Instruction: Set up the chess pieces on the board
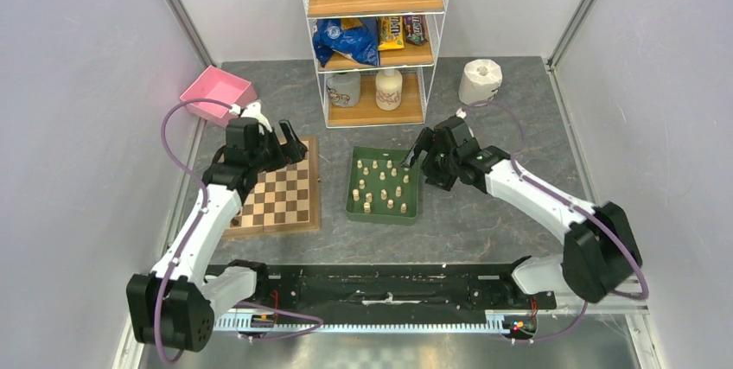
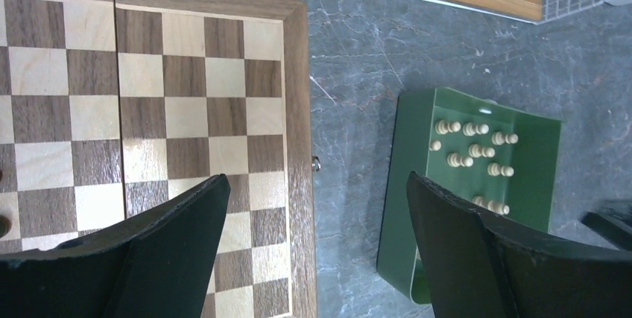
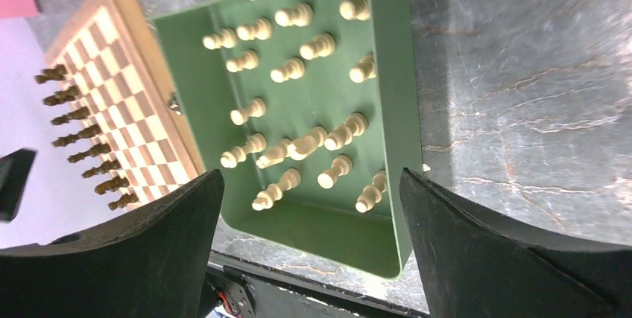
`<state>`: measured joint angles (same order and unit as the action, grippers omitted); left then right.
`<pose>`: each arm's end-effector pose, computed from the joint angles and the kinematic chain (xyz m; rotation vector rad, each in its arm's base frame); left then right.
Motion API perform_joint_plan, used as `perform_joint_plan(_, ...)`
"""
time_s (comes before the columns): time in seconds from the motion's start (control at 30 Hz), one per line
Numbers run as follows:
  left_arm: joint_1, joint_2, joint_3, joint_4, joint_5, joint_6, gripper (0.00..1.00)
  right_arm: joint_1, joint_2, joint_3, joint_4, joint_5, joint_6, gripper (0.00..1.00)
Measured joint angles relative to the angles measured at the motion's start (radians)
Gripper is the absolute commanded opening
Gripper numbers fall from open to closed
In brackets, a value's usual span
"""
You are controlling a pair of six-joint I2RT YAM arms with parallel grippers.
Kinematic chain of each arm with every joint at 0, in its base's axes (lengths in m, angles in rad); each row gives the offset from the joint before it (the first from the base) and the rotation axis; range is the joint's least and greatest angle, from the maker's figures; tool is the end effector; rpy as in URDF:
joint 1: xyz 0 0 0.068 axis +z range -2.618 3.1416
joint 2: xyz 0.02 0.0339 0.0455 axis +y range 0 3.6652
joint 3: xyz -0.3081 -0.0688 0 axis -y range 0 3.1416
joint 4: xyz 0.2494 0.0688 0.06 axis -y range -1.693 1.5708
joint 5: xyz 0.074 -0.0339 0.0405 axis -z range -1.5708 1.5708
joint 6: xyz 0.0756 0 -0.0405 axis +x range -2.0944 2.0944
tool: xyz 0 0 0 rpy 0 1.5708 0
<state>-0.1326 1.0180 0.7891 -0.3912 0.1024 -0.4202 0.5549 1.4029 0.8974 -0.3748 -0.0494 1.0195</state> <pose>0.2331 -0.0389 0.2909 -0.2600 2.2038 -0.4209 0.2624 0.1670 0.2337 0.5758 2.5340 0.7073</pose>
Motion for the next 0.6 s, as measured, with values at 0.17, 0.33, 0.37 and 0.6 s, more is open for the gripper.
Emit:
perform_joint_plan(0.17, -0.001, 0.126, 0.066, 0.003, -0.039, -0.002, 0.96, 0.000, -0.140, 0.056, -0.106, 0.097, -0.061, 0.97)
perform_joint_plan(0.33, 0.000, 0.304, 0.169, 0.034, -0.070, -0.002, 0.96, -0.003, -0.246, 0.066, -0.204, 0.166, -0.103, 0.95)
perform_joint_plan(0.37, -0.001, 0.347, 0.195, 0.043, -0.072, -0.002, 0.96, -0.005, -0.256, 0.069, -0.221, 0.175, -0.113, 0.94)
perform_joint_plan(0.6, 0.000, 0.630, 0.427, 0.078, -0.109, 0.003, 0.96, -0.045, -0.235, 0.160, -0.300, 0.187, -0.192, 0.92)
